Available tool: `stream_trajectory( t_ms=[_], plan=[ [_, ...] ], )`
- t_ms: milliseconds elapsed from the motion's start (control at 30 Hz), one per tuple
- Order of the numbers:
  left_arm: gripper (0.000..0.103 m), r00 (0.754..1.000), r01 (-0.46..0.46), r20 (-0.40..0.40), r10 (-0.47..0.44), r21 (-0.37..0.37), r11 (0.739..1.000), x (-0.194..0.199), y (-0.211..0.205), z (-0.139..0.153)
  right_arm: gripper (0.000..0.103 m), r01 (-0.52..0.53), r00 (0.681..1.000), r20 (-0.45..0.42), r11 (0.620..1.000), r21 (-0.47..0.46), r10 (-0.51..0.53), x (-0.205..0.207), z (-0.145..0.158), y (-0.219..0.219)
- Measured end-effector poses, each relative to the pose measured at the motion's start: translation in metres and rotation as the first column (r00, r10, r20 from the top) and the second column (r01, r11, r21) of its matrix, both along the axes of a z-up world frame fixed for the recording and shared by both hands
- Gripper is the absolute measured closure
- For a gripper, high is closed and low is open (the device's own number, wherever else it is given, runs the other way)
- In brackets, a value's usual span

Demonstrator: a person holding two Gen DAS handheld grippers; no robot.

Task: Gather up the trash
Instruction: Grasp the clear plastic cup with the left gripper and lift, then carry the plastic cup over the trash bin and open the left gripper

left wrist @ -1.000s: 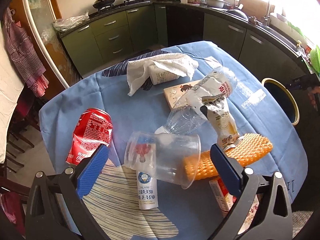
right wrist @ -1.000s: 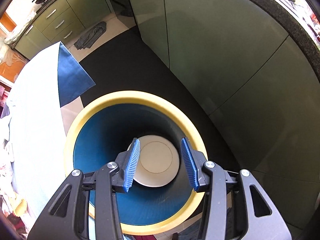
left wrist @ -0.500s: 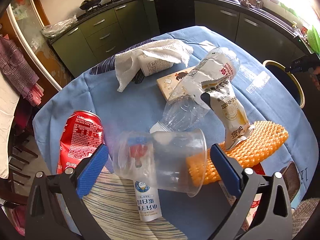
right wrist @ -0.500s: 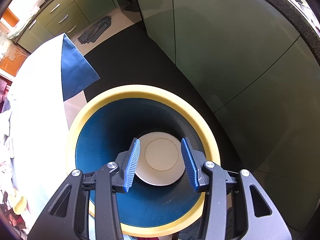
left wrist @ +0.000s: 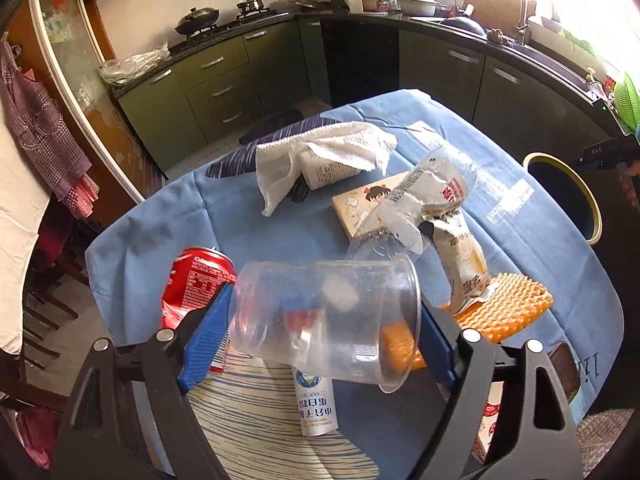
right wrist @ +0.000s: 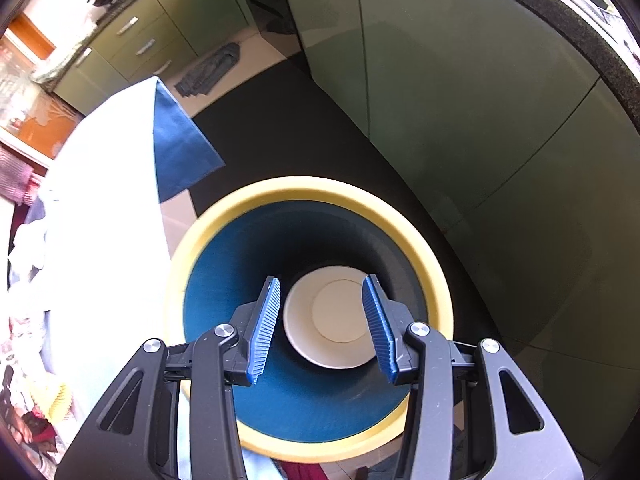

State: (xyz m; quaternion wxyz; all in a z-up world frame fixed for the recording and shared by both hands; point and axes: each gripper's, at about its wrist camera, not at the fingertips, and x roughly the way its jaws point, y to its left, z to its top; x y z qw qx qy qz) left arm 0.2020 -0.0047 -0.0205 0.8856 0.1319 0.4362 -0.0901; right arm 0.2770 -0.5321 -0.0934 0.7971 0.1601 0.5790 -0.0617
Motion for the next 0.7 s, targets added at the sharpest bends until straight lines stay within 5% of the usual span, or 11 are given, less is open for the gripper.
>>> stream_trajectory(
  t_ms=[200, 400, 700],
  plan=[
    [0.023, 0.997, 0.018, 0.071, -0.019, 0.010, 1.000, -0.003, -0.014, 0.037, 0.060, -0.032, 0.996, 0.085, 0.998, 0.052, 0.028, -0.026, 0.022, 0.003],
    [0.023, 0.981, 0.187, 0.054, -0.184, -0.066, 0.980, 0.003, -0.087, 0.057, 0.060, -0.044, 0.991, 0.131, 0.999, 0.028, 0.040, -0.053, 0.041, 0.003],
    [0.023, 0.868, 0.485, -0.063, -0.492, -0.104, 0.869, 0.025, -0.297, 0.033, 0.060, -0.017, 0.979, 0.205, 0.999, -0.029, 0.023, -0.120, 0.070, -0.023]
  ],
)
